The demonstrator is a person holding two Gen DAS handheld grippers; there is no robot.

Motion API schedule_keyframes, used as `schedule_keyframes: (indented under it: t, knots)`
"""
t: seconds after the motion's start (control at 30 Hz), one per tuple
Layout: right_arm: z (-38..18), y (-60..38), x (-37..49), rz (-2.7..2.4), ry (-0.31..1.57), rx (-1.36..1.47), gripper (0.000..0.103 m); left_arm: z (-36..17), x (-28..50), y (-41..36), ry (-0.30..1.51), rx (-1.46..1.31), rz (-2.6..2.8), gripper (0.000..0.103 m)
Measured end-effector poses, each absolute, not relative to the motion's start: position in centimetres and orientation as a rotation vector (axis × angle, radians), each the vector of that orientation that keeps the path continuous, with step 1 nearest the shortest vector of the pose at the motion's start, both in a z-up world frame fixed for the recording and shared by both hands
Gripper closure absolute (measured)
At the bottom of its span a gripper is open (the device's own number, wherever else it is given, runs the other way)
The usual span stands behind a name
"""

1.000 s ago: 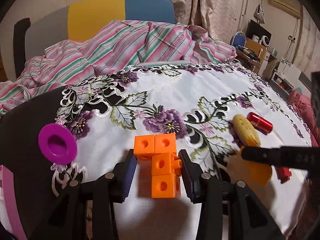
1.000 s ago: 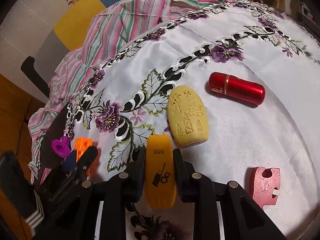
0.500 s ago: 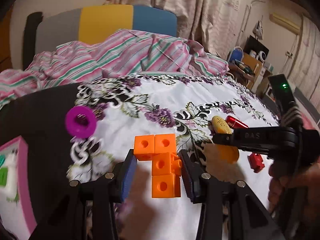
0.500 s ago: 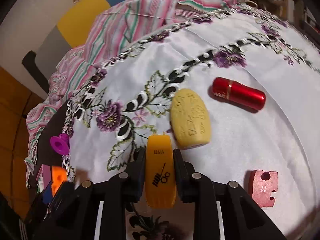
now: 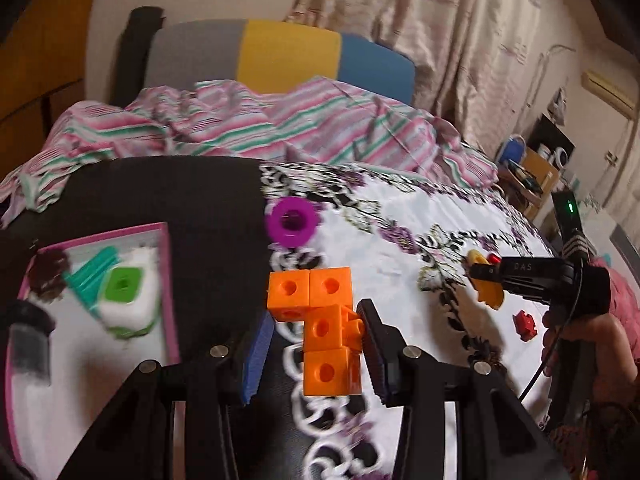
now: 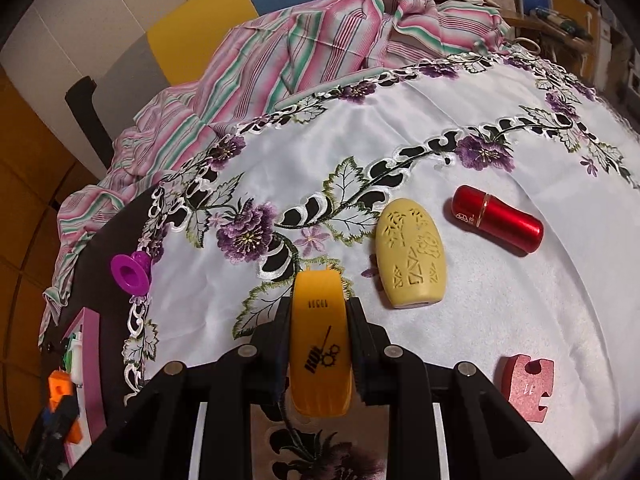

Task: Organize rigid objects
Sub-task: 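Carry the orange cubes into the pink tray and open the left tool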

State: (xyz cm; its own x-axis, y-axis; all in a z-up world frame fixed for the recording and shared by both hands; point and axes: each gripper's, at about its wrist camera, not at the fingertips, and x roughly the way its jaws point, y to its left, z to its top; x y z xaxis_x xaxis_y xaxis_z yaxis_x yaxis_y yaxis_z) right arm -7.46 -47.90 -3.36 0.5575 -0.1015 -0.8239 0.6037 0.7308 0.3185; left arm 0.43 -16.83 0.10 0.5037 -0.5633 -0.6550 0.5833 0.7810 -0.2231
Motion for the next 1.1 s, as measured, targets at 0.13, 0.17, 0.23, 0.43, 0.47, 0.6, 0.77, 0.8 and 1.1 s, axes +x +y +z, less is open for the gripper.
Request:
schedule_keyframes:
  t: [0.13,0.17,0.23,0.43,0.47,0.6,0.77,0.8,1.1]
  knots:
    - [-3.4,-47.9,-7.5,-0.462,0.893,0.625,0.077,0.1,1.0,-13.9,0.791,-0.004,-0.642,0.06]
    - [-3.3,-47.9,-7.5,-0.464,0.893,0.621,0.077,0.1,1.1,-13.1,0.796,-0.014,-0.631,0.06]
    - [-3.2,-47.9,-7.6,-0.469,0.89,0.618,0.077,-0.1,1.4,-11.6,0.798,-0.031,-0.599,0.06]
    - [-3.2,-47.9,-7.6,-0.48,0.887,0.614,0.077,-1.1,2.7,-6.8,0.823,-0.072,-0.479,0.06]
    - [-3.2,-47.9,-7.6,-0.482,0.888,0.614,0.077,-1.4,3.1,-6.2,0.832,-0.085,-0.461,0.06]
    - [-3.1,-48.0,-7.6,-0.496,0.892,0.605,0.077,-2.7,4.8,-4.0,0.873,-0.101,-0.383,0.06]
    - [-3.1,-47.9,-7.7,-0.509,0.892,0.591,0.077,-3.9,6.5,-2.4,0.903,-0.141,-0.342,0.06]
    - [-3.1,-47.9,-7.7,-0.512,0.894,0.588,0.077,-4.0,6.7,-2.3,0.906,-0.14,-0.342,0.06]
    - [-2.4,-47.8,-7.9,-0.519,0.858,0.568,0.077,-4.9,7.8,-1.4,0.967,-0.177,-0.33,0.056]
